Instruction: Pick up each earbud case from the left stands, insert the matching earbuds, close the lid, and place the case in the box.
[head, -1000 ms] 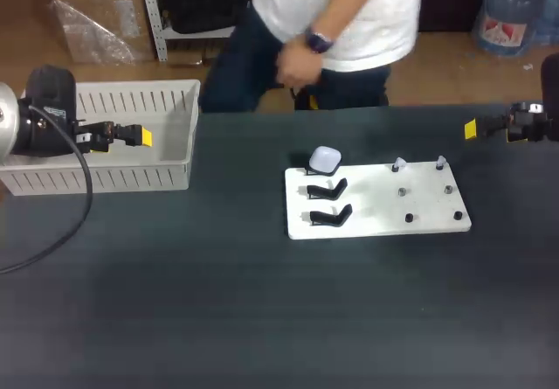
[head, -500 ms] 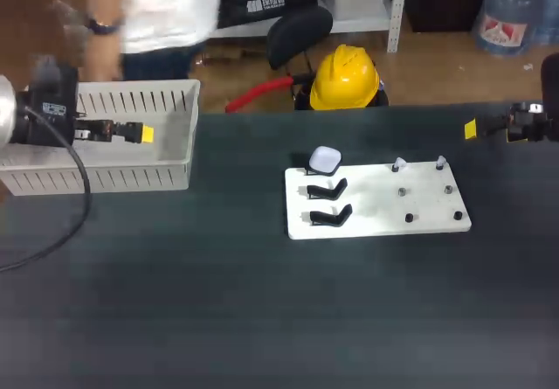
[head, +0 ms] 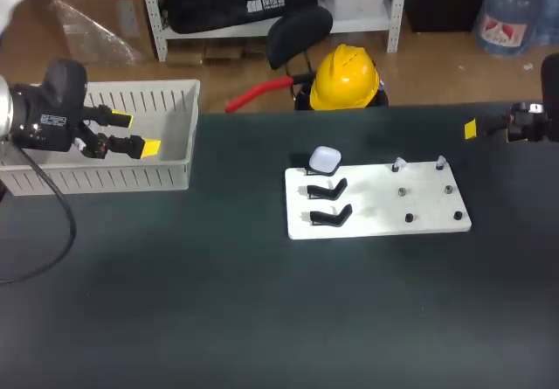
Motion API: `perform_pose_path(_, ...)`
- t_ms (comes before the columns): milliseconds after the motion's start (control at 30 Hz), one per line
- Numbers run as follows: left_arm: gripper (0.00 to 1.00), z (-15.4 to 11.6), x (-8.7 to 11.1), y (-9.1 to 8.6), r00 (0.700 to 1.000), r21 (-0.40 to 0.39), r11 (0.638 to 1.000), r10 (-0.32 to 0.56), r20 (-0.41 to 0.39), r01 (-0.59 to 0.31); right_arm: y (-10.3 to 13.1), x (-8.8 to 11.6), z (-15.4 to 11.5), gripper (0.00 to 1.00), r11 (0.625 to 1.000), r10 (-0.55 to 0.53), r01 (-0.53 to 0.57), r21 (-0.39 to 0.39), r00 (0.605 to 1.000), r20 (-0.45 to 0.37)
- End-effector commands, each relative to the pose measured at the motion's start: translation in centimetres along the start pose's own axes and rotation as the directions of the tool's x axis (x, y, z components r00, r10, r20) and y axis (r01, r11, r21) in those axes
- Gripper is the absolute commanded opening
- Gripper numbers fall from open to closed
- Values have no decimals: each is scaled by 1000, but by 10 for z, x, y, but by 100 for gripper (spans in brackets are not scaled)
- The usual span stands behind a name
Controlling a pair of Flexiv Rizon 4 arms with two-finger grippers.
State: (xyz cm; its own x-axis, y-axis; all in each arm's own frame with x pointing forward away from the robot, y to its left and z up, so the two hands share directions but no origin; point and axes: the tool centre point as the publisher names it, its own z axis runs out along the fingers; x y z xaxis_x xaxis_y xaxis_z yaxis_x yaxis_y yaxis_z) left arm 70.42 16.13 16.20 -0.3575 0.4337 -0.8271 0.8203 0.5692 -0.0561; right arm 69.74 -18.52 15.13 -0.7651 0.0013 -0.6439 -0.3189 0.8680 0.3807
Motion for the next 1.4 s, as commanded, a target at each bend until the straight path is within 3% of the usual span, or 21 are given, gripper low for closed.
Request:
perform_pose_path(33,100,3,1,6,981,162,968,190,33,-193,-1,0,1,100,1000,0,0,-1,1000,0)
perform_pose_path(633,100,3,1,6,981,162,968,190,33,-193,-1,0,1,100,1000,0,0,-1,1000,0)
perform_pose_path(900,100,57,-14,-7,948,321,892,302,96,-317,-1,0,1,100,1000,0,0,-1,1000,0)
perform_pose_path(1133,100,105,-28,-23,946,381,867,313,89,-322,-1,0,1,100,1000,0,0,-1,1000,0)
perform_pose_path(1400,100,162,-31,-48,959,386,878,266,99,-283,-1,0,1,100,1000,0,0,-1,1000,0)
